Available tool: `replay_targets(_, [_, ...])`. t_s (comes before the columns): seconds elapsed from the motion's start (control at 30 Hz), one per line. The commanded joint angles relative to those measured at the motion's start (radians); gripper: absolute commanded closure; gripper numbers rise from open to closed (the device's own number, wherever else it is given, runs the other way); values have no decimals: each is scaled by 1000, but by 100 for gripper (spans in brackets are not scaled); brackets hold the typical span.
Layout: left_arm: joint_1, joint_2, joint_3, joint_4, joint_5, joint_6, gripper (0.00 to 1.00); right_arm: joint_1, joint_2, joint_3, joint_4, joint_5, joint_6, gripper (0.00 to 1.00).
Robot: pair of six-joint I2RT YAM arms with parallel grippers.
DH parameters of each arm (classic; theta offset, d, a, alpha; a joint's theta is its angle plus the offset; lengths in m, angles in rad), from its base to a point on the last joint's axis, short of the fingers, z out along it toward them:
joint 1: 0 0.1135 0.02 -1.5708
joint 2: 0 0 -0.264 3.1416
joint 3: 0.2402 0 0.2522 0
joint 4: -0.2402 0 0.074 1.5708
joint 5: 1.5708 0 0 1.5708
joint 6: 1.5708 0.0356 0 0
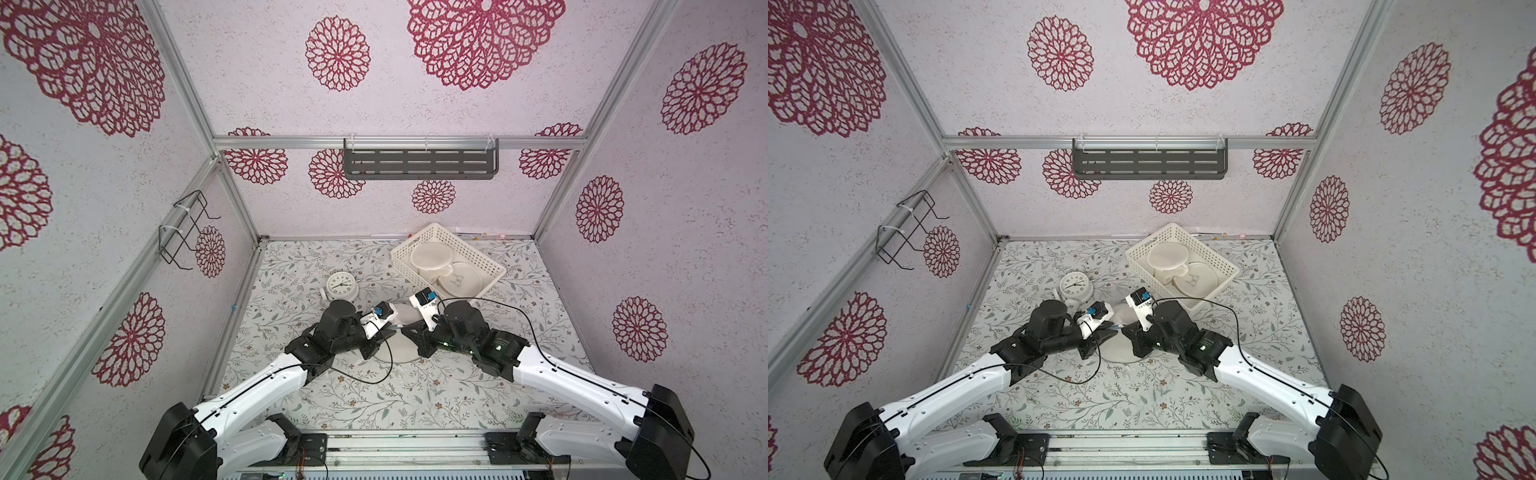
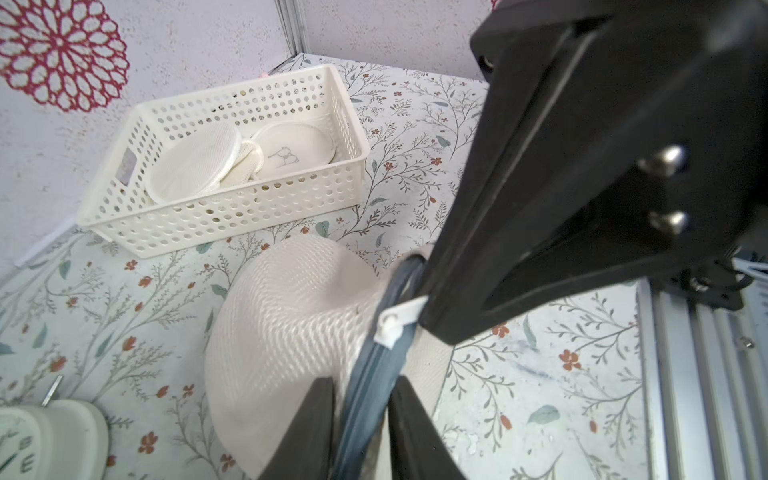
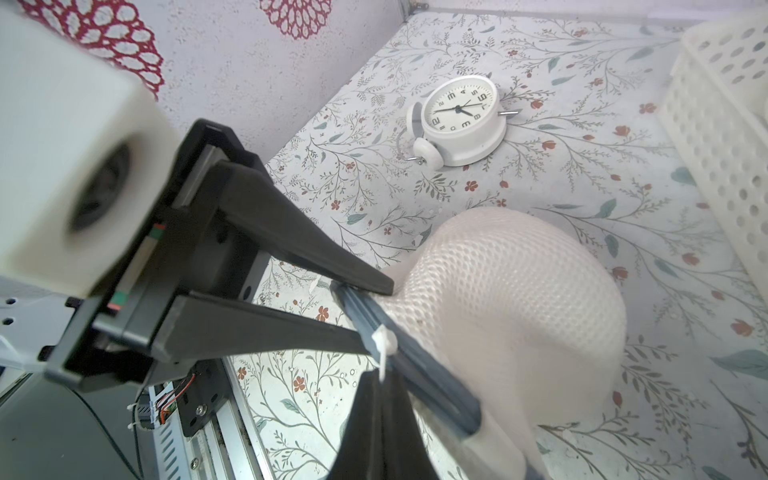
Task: Turn the laundry bag inside out
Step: Zip the zipper on the laundry bag, then place the laundry bag at the center of the board.
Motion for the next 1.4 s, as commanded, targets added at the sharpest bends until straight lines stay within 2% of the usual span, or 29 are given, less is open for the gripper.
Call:
replay_targets(0.0, [-3, 3, 17, -17, 15, 14, 88, -2, -21, 29, 33, 34, -2, 100])
replay_targets(0.07, [-3, 2, 18, -18, 18, 13, 96, -6, -27, 26, 19, 64, 17, 100])
replay_targets(0.13, [-3, -1, 18, -19, 22, 14, 100, -16, -32, 22, 2, 87, 37, 100])
replay_targets(0.4, [-3, -11, 20, -21, 51, 4, 100, -41, -40, 13, -36, 133, 81, 100])
replay_targets(0.63, [-3, -13, 25, -18, 71, -20, 100, -47, -40, 5, -4, 94, 83, 99])
replay_targets(0.67, [-4, -10, 30, -8, 88, -40, 100, -47, -44, 3, 11, 87, 83, 86])
replay_targets(0.7, [-3, -5, 35, 9, 108, -77, 100, -48, -52, -2, 29, 87, 91, 65])
replay_targets(0.73, [-3, -1, 39, 32, 119, -121, 100, -49, -61, -8, 41, 95, 101, 48])
replay_targets(0.77, [-2, 4, 41, 71, 123, -182, 100, -56, -77, -16, 53, 110, 117, 38])
replay_targets(0.83, [3, 15, 29, 175, 99, -333, 100, -88, -116, -45, 66, 139, 162, 31])
replay_targets(1.0, [63, 113, -29, 432, 90, -711, 100, -158, -258, -162, 86, 206, 268, 28])
replay_targets(1.13, [115, 142, -78, 524, 86, -832, 100, -162, -325, -229, 67, 223, 309, 29])
replay_targets(1.37, [256, 173, -174, 604, 39, -1036, 100, -162, -331, -284, 83, 238, 371, 32])
